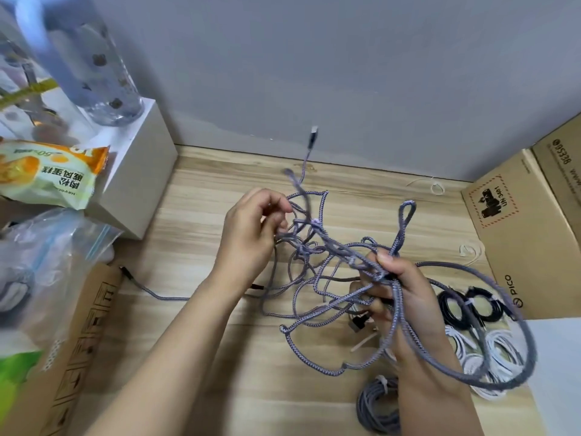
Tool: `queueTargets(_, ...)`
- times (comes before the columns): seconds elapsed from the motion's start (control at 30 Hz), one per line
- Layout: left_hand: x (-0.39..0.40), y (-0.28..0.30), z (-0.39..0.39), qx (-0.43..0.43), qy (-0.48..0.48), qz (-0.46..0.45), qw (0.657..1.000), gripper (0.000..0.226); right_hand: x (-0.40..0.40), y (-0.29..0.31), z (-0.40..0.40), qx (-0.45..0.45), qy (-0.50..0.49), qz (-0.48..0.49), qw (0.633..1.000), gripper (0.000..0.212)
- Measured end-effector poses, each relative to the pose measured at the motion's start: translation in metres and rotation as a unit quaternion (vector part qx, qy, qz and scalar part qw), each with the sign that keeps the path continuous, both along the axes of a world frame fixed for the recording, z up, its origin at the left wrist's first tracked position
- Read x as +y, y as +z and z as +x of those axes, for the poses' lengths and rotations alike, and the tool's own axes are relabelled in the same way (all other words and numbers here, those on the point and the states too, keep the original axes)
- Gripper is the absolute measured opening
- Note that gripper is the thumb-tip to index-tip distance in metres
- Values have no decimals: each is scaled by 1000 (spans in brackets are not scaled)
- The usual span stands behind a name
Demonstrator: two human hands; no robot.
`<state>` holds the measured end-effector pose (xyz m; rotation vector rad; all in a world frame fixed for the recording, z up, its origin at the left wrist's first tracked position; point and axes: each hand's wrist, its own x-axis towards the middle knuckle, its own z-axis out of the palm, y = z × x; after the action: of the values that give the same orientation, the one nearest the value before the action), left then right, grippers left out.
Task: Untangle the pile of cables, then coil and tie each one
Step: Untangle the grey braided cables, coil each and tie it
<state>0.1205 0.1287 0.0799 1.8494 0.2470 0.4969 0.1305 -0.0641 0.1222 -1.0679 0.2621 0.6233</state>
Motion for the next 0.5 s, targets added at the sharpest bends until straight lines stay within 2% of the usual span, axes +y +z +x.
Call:
queueTargets(0.07, 11, -10, -3, -52, 26, 200, 978, 40, -5, -1, 2, -18, -5, 68, 998, 33)
queueTargets(0.1, 17, -15, -5, -59, 38, 247, 967, 41, -7, -1, 2, -29, -6, 71, 997, 38)
queueTargets(0.2, 23, -23, -5, -21, 83, 245, 966, 35, -10, -1, 2, -32, 16, 40, 999, 38)
queueTargets(0.3, 23, -30, -2, 102, 117, 243, 958, 13, -5, 1, 0, -13, 11, 15, 1000, 22)
queueTargets(0.33, 26, -35, 0, 150, 135, 233, 951, 13, -3, 3, 0, -5, -1, 3, 1000, 18)
queueTargets(0.4, 33, -38, 3, 239, 165, 158, 944, 19, -2, 5, -1, -3, -13, -7, 1000, 13)
queueTargets(0.43, 35, -35, 5, 278, 162, 57, 945, 26, -3, 5, 0, -4, -12, -11, 1000, 13)
queueTargets(0.47, 33, -29, 7, 310, 138, -89, 937, 38, -3, 4, 0, -5, -9, -17, 1000, 13)
queueTargets(0.5, 33, -26, 10, 334, 100, -248, 904, 47, -3, 3, 0, -4, -7, -19, 1000, 15)
